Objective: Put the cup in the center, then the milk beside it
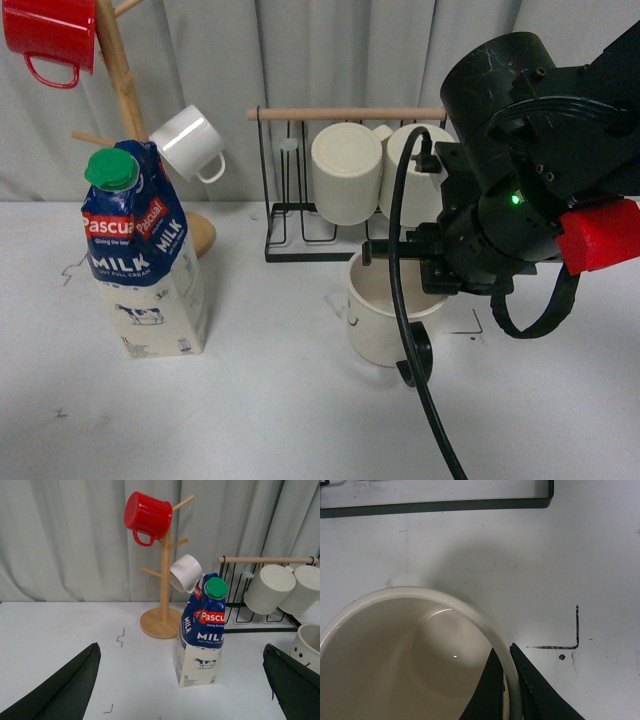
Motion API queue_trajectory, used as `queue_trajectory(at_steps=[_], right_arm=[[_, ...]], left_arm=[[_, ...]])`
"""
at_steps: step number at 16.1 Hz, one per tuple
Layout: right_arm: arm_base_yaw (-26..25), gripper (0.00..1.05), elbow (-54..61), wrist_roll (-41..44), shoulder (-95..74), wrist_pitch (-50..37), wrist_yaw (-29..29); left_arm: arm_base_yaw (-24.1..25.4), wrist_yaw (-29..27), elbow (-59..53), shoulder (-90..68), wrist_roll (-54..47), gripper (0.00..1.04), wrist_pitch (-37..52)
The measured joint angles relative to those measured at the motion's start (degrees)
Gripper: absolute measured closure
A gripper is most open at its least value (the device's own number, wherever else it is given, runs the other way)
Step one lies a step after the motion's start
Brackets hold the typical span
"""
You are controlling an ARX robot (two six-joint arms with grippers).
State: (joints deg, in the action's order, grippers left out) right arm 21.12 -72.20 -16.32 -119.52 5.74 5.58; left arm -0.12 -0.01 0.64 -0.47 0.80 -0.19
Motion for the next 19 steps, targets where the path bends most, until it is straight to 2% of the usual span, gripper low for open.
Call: queue_trajectory(at_steps=[5,6,11,13,14,15,16,17,18,19], right_arm=[[0.2,1.01,-0.2,-0.6,-0.1,1.7,0.0],[0.2,0.96,-0.3,-0.6,-0.2,2.1,-0.3],[-0.5,0.38,1.2,2.9,2.6,-1.9,-1.4],[-1.2,0.12,4.1,4.4,10.1,-4.9,-4.9],[-1.3,0.04,5.9,5.5,14.3,-7.8,-6.3],[-1.5,0.07,8.6,6.6,20.2,-10.6,-8.1],[-1.7,0.06,10.8,7.1,24.9,-13.0,-9.8],[-0.8,0.14,16.3,9.6,28.6,-27.2,-2.4],[-1.0,0.27,24.4,12.9,34.2,-38.7,6.8],[-3.1,0.4,31.7,14.5,38.8,-46.5,10.6]], left_arm=[[0.0,0.0,0.0,0.0,0.0,0.07,0.0],[0.0,0.0,0.0,0.0,0.0,0.07,0.0],[0.0,0.0,0.0,0.0,0.0,0.07,0.0],[0.0,0.0,0.0,0.0,0.0,0.07,0.0],[0.0,0.0,0.0,0.0,0.0,0.07,0.0],[0.0,0.0,0.0,0.0,0.0,0.07,0.0],[0.0,0.0,0.0,0.0,0.0,0.07,0.0],[0.0,0.0,0.0,0.0,0.0,0.07,0.0],[0.0,0.0,0.0,0.0,0.0,0.07,0.0],[0.0,0.0,0.0,0.0,0.0,0.07,0.0]])
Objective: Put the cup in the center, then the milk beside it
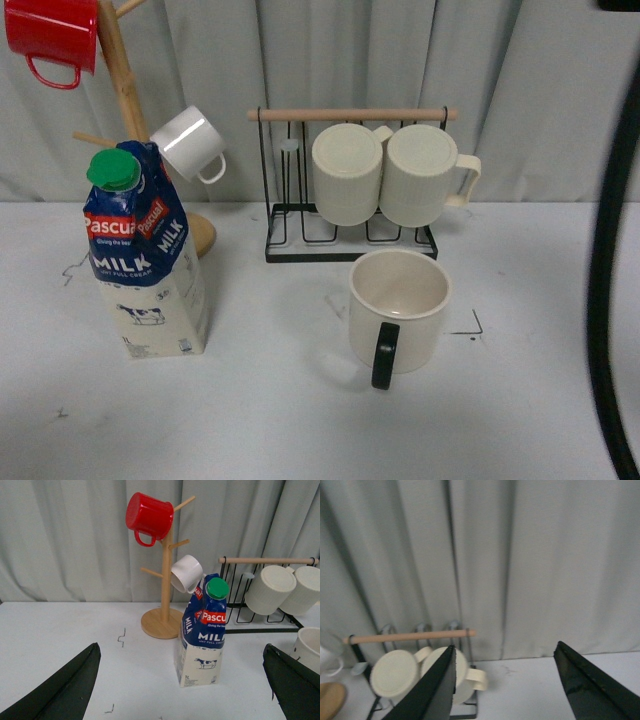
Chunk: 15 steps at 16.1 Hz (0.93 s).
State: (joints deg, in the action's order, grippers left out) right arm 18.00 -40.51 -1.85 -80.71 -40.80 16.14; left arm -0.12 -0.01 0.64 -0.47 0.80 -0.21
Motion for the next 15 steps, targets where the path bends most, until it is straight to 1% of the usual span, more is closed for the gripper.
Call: queue_trajectory(at_steps=[1,3,4,6,7,9,12,14,15], right_arm=[[-2.5,0.53,5.7,0.5,3.2,-4.2,-0.1],[-5.1,0.77,14.7,1.0,7.6,-6.0,-2.8],[-5.5,0.8,15.9,1.1,8.3,-6.2,-3.3],[-6.8,0.97,19.9,1.5,11.9,-6.9,-5.3],[-7.8,1.03,21.5,1.7,14.1,-7.1,-5.9],[-9.7,1.03,25.6,1.7,18.0,-7.0,-7.3],[-11.8,1.03,30.8,1.7,24.9,-4.9,-10.2],[-13.3,1.03,33.4,1.7,29.6,-2.8,-10.9],[-14.7,1.03,34.2,1.7,31.5,-1.4,-13.4]], left_arm=[[0.0,0.0,0.0,0.0,0.0,0.07,0.0],[0.0,0.0,0.0,0.0,0.0,0.07,0.0],[0.0,0.0,0.0,0.0,0.0,0.07,0.0],[0.0,0.0,0.0,0.0,0.0,0.07,0.0],[0.0,0.0,0.0,0.0,0.0,0.07,0.0],[0.0,0.0,0.0,0.0,0.0,0.07,0.0],[0.0,0.0,0.0,0.0,0.0,0.07,0.0],[0.0,0.0,0.0,0.0,0.0,0.07,0.0],[0.0,0.0,0.0,0.0,0.0,0.07,0.0]])
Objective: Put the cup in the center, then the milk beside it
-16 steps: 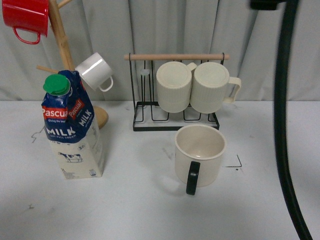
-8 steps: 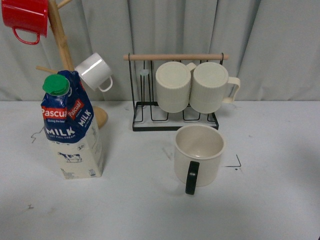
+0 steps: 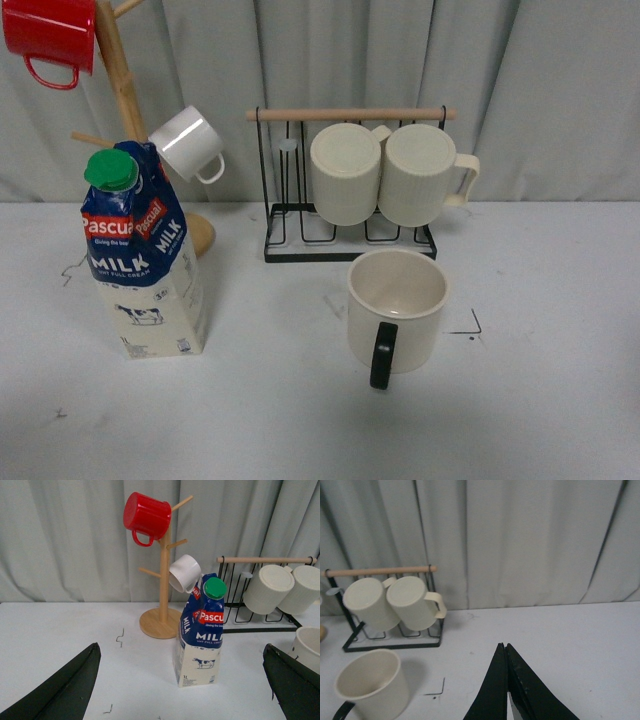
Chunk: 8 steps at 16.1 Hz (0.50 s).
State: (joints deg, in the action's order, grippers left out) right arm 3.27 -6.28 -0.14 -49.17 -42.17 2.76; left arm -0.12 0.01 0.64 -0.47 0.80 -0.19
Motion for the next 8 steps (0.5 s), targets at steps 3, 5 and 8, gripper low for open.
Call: queue_trajectory(at_steps=[3,5,8], right_arm=[[-3.6,1.03,2.4,0.0,7.1,4.3,-2.5],[-3.5,1.03,4.7,0.0,8.5,1.8,-2.6],[-3.5,1.03,5.6,0.0,16.2,9.6,-2.6]], left_arm=[[0.0,0.0,0.0,0.0,0.0,0.07,0.0],[0.0,0.0,0.0,0.0,0.0,0.07,0.0],[0.0,0.0,0.0,0.0,0.0,0.07,0.0]])
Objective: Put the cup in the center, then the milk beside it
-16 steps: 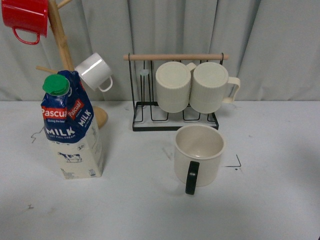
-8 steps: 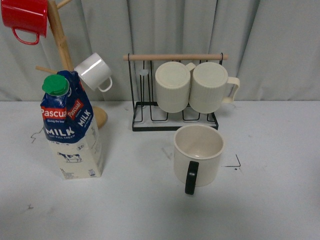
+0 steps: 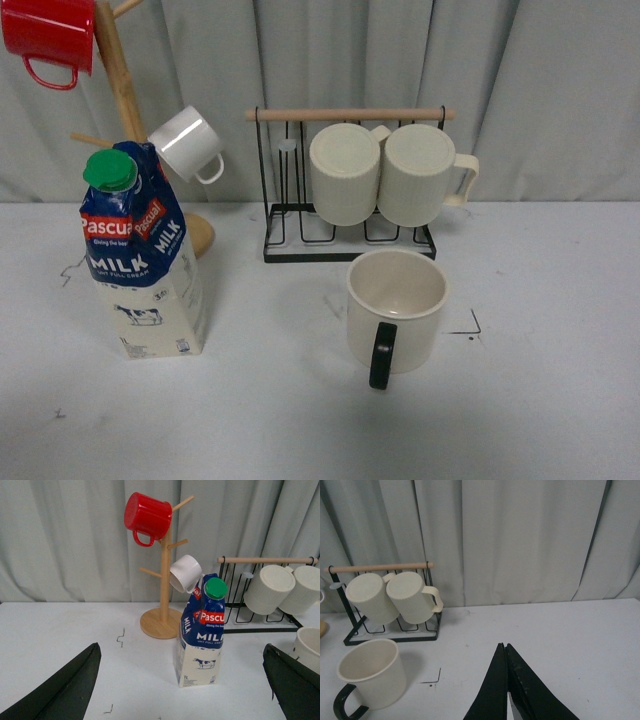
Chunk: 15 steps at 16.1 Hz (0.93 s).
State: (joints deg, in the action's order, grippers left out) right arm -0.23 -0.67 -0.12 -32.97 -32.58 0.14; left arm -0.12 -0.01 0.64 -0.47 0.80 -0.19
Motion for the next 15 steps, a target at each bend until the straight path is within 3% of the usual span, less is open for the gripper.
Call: queue_trajectory(at_steps=[6,15], right_arm=[[0.0,1.03,0.0,0.0,12.6,12.2,0.0],[0.0,1.03,0.0,0.0,21.6,21.1,0.0]], left_arm=[[0.0,0.0,0.0,0.0,0.0,0.07,0.0],[0.0,0.0,0.0,0.0,0.0,0.07,0.0]])
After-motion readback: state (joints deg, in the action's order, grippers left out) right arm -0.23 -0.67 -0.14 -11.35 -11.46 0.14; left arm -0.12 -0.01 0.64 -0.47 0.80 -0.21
